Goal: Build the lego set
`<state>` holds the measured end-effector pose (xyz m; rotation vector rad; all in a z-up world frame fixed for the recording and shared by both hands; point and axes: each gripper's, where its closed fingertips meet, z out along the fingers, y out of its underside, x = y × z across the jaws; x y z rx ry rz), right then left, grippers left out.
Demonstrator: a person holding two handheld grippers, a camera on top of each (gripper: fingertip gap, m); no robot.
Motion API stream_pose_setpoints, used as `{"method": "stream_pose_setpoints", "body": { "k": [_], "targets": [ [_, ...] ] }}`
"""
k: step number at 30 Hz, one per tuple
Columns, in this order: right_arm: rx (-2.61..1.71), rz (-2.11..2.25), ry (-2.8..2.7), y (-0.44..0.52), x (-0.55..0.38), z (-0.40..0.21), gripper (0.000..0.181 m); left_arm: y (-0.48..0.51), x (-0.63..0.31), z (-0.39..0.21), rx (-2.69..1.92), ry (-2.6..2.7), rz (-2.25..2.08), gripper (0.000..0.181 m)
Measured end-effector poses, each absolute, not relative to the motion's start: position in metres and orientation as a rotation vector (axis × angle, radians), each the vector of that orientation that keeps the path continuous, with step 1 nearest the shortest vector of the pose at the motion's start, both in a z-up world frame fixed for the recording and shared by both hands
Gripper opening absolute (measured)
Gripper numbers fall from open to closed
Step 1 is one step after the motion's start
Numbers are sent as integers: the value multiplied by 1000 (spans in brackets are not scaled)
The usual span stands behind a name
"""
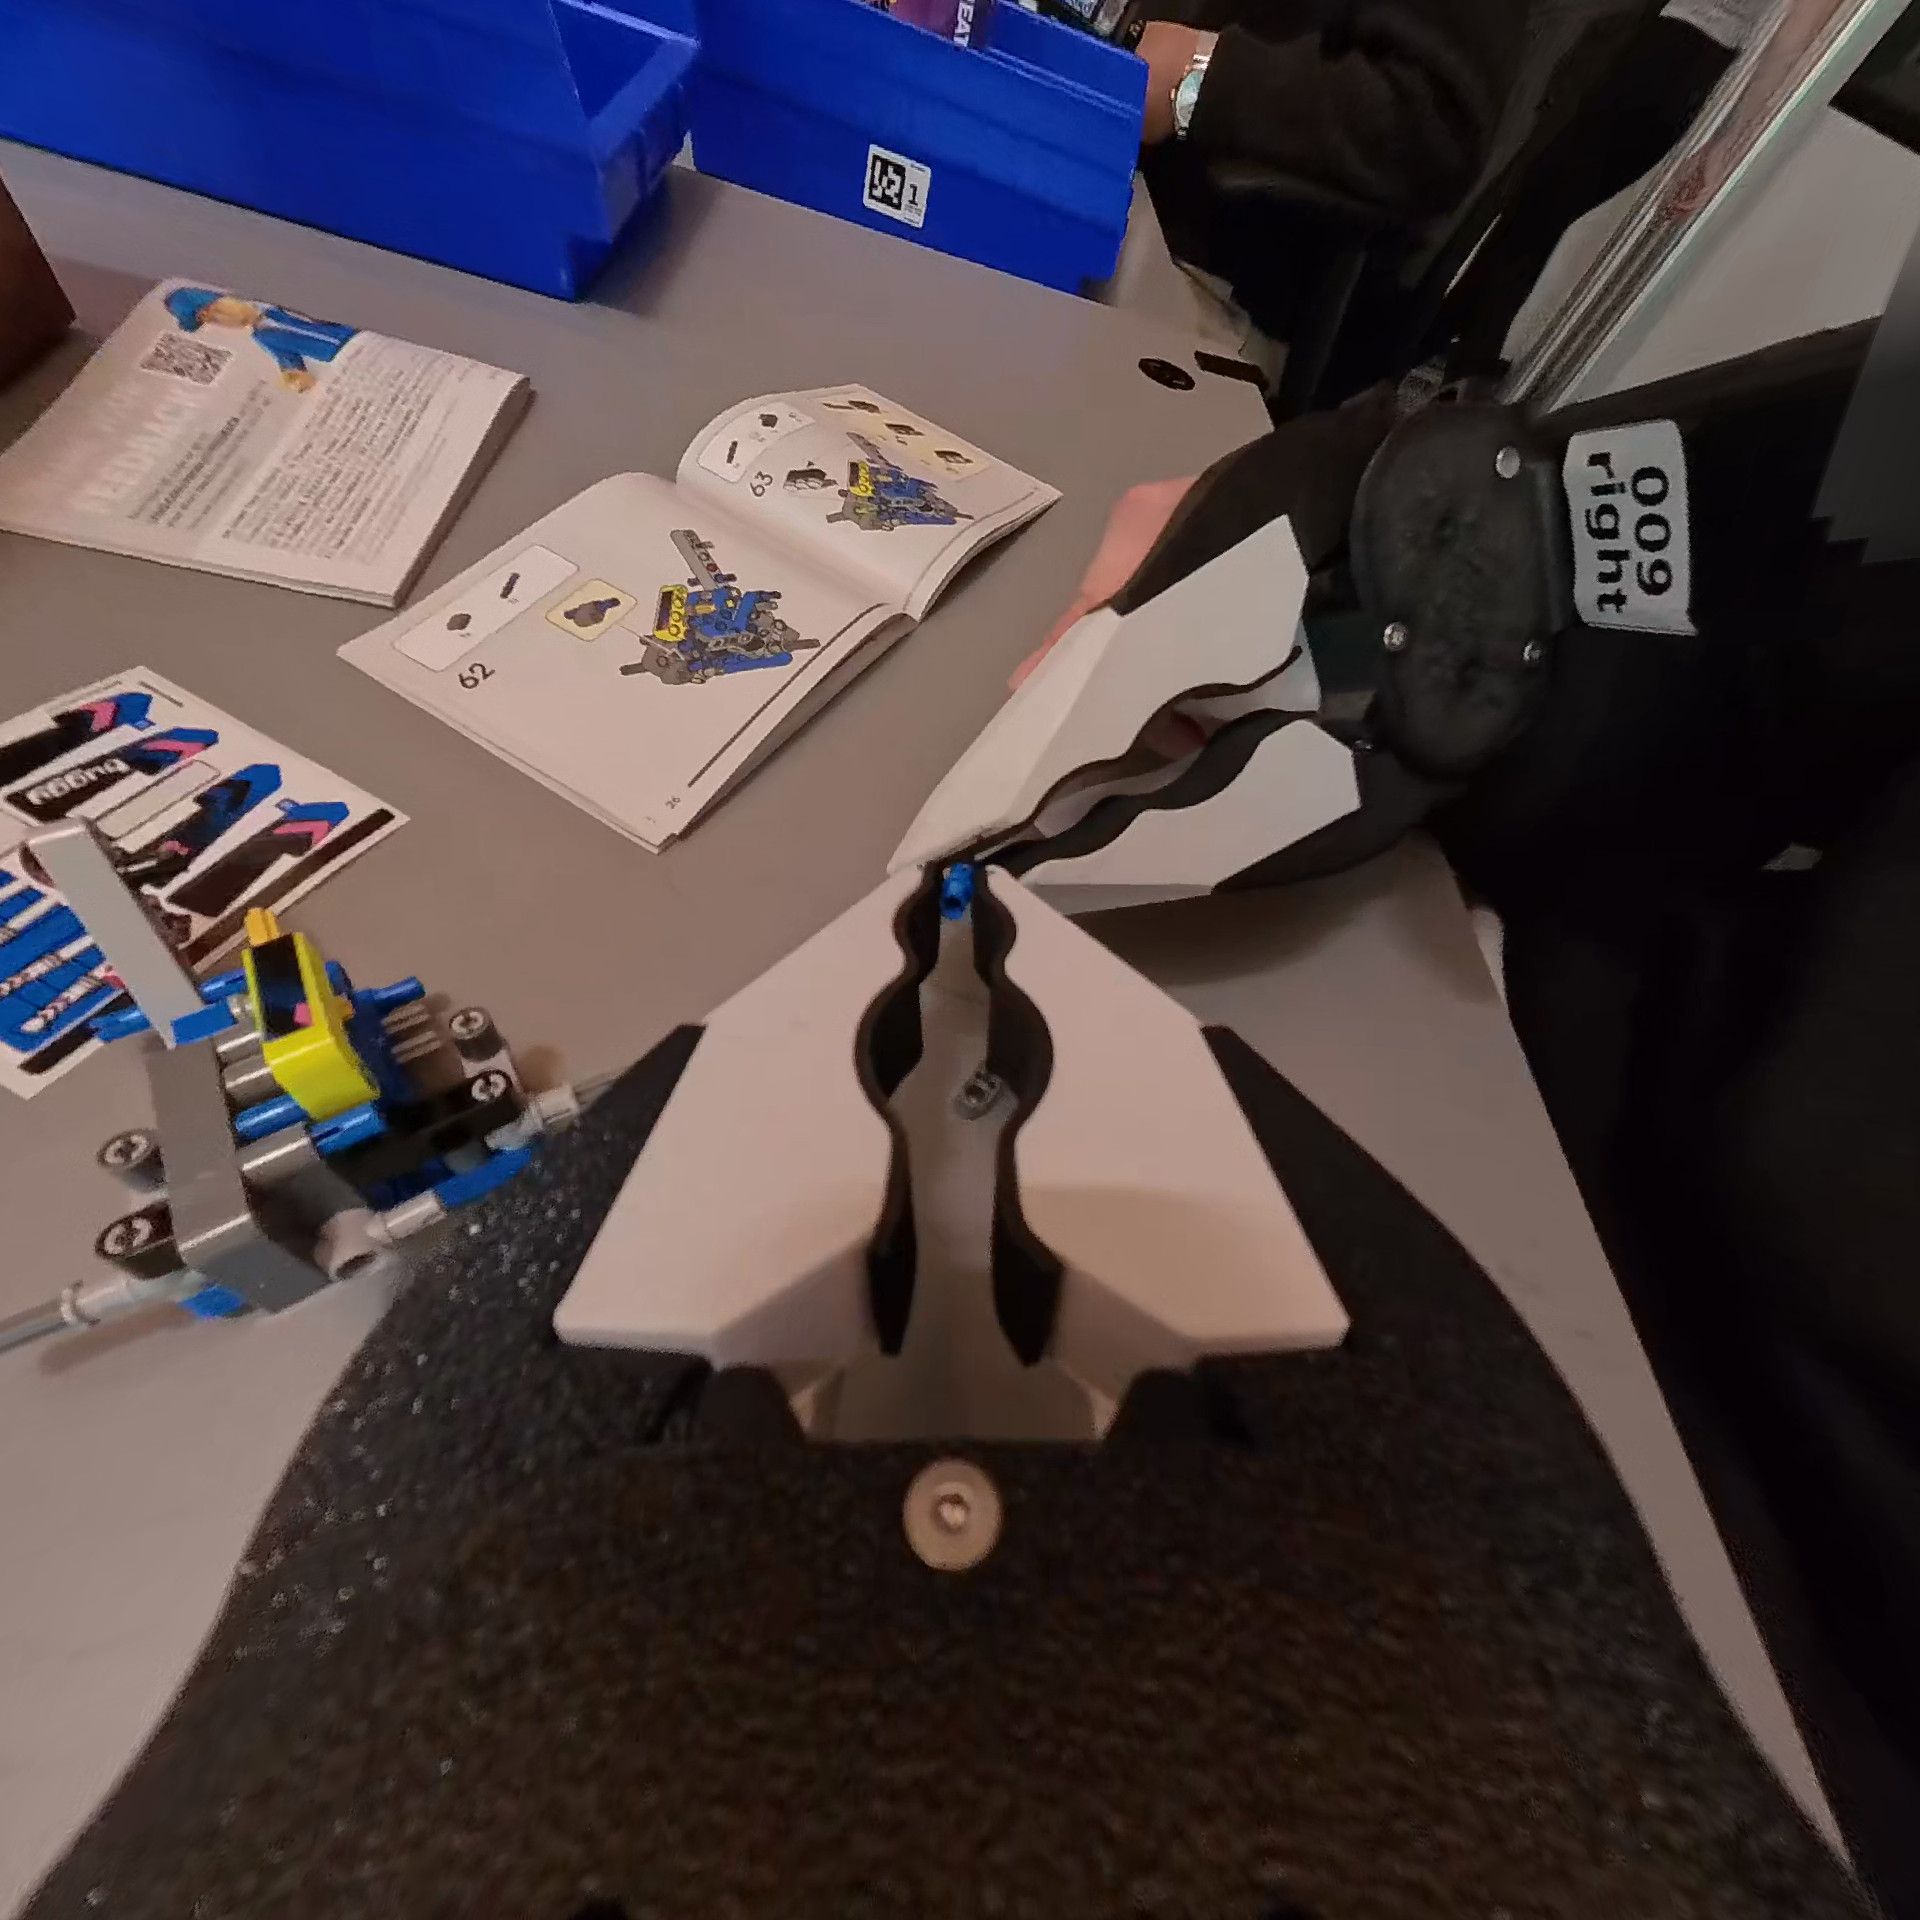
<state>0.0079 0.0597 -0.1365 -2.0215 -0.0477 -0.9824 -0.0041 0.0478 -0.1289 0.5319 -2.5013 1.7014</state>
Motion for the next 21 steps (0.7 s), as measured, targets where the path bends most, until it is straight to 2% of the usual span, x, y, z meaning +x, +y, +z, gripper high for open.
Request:
{"method": "stream_pose_setpoints", "body": {
  "k": [1,7,13,17,21],
  "targets": [
    [-2022,-975,-45,60,8,-137,2,48,-4,-129,537,-2493,1694,3],
    [-2004,-828,-31,65,3,-137,2,53,-8,-130,374,-2623,1647,2],
    [-2097,-66,91,67,-24,-153,22,74,-15,-151,-108,-2982,1253,2],
    [-2237,-22,72,71,-25,-175,27,75,-19,-156,-330,-3010,1048,2],
    [-2287,-26,94,73,-26,-183,17,75,-24,-164,-569,-3027,852,2]
  ]
}}
